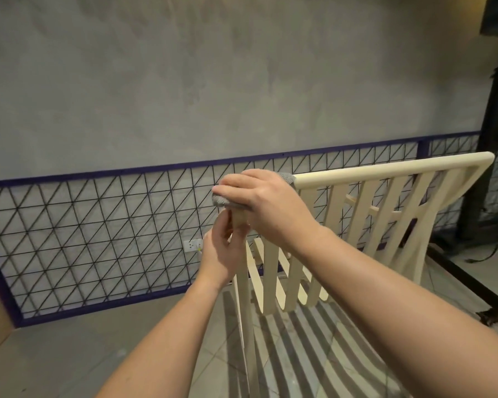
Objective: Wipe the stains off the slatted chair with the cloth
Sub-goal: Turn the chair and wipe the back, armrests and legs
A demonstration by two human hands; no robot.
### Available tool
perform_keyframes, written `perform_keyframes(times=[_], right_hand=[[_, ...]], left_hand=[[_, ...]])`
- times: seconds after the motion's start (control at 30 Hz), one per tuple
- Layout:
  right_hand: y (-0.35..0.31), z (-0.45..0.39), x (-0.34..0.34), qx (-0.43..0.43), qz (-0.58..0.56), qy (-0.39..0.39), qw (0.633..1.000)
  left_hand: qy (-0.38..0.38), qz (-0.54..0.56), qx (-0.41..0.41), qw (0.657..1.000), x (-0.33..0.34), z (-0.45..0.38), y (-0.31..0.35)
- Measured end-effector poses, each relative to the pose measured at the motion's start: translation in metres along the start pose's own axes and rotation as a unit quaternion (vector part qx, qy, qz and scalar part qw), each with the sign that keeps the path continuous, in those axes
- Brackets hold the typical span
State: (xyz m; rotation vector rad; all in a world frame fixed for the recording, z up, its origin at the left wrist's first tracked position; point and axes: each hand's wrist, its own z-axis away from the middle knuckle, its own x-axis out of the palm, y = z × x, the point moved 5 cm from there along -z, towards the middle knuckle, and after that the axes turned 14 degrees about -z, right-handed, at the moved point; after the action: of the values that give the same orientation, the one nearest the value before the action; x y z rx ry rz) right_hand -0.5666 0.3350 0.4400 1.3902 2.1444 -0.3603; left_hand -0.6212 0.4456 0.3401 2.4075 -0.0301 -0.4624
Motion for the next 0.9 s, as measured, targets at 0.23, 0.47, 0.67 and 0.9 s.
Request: perform_keyframes(times=[0.23,0.47,0.67,0.9], right_hand=[[0.044,0.061,-0.082,0.057,-0.013,0.109,0.992],[0.034,0.014,-0.068,0.118,-0.018,0.01,0.993],[0.024,0.007,-0.026,0.055,-0.023,-0.024,0.998],[0.041,0.026,-0.053,0.069,-0.013,0.056,0.996]], left_hand=[[-0.059,0.053,-0.021,0.997,-0.001,0.003,0.0],[-0.05,0.063,-0.034,0.996,0.001,0.003,-0.002],[-0.056,0.073,-0.04,0.995,-0.001,0.002,0.001],[-0.072,0.044,-0.046,0.995,-0.005,0.004,0.006]])
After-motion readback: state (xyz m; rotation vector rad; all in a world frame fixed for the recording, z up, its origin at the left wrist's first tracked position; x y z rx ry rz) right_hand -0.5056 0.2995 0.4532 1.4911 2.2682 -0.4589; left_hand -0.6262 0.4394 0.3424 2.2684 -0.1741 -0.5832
